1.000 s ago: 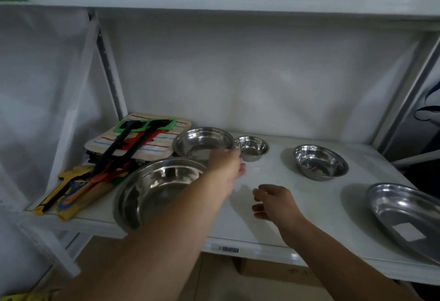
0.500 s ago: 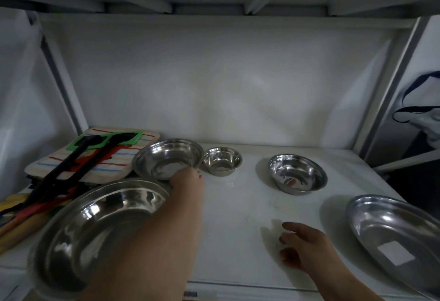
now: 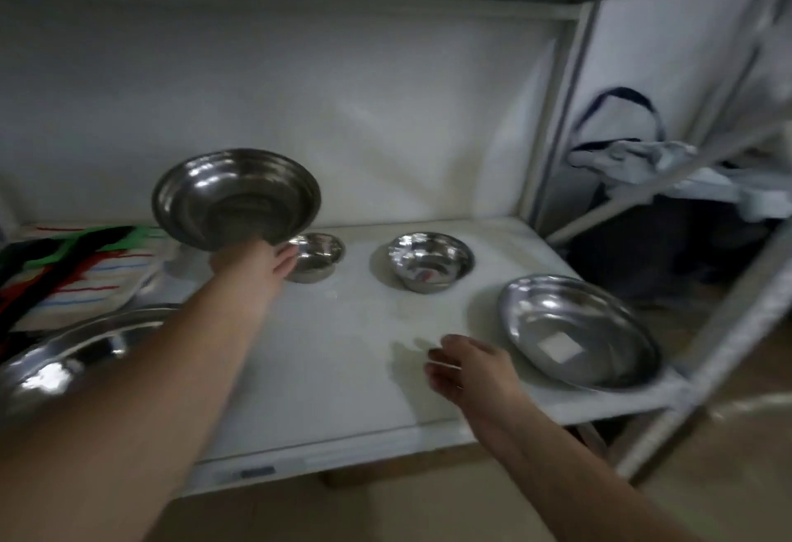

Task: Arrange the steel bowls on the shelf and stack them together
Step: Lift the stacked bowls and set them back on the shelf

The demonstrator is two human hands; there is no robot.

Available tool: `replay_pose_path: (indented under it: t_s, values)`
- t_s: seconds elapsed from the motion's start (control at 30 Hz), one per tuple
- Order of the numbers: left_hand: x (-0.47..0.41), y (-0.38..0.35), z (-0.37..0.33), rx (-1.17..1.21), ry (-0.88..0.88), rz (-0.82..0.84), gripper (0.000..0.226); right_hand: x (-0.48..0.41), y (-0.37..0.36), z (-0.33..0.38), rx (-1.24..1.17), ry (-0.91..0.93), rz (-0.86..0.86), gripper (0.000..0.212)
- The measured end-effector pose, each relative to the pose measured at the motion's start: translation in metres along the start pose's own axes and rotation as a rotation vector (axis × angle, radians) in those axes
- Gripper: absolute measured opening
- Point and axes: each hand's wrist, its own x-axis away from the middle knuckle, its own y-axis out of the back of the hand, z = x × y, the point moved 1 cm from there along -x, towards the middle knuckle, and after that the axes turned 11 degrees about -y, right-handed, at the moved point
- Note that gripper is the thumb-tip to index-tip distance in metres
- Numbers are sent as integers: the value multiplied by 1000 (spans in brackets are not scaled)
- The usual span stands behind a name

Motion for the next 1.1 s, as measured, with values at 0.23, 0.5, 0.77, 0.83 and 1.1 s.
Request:
replay_pose_path:
  t_s: [0.23, 0.5, 0.77, 0.83, 1.1]
  values:
    - [77, -34, 43, -9, 166, 213, 32, 18, 71, 8, -461, -47, -283, 22]
    - [140, -51, 51, -241, 145, 343, 21, 18, 105, 25, -281, 1, -503, 17]
    - [184, -62, 16, -467, 95, 629, 22, 54, 96, 22, 234, 61, -267, 22]
    - [193, -57, 12, -517, 97, 634, 19, 64, 95, 23, 242, 96, -206, 26]
    - [194, -19, 12, -695, -6, 455, 23, 94, 87, 25, 303, 121, 10, 32]
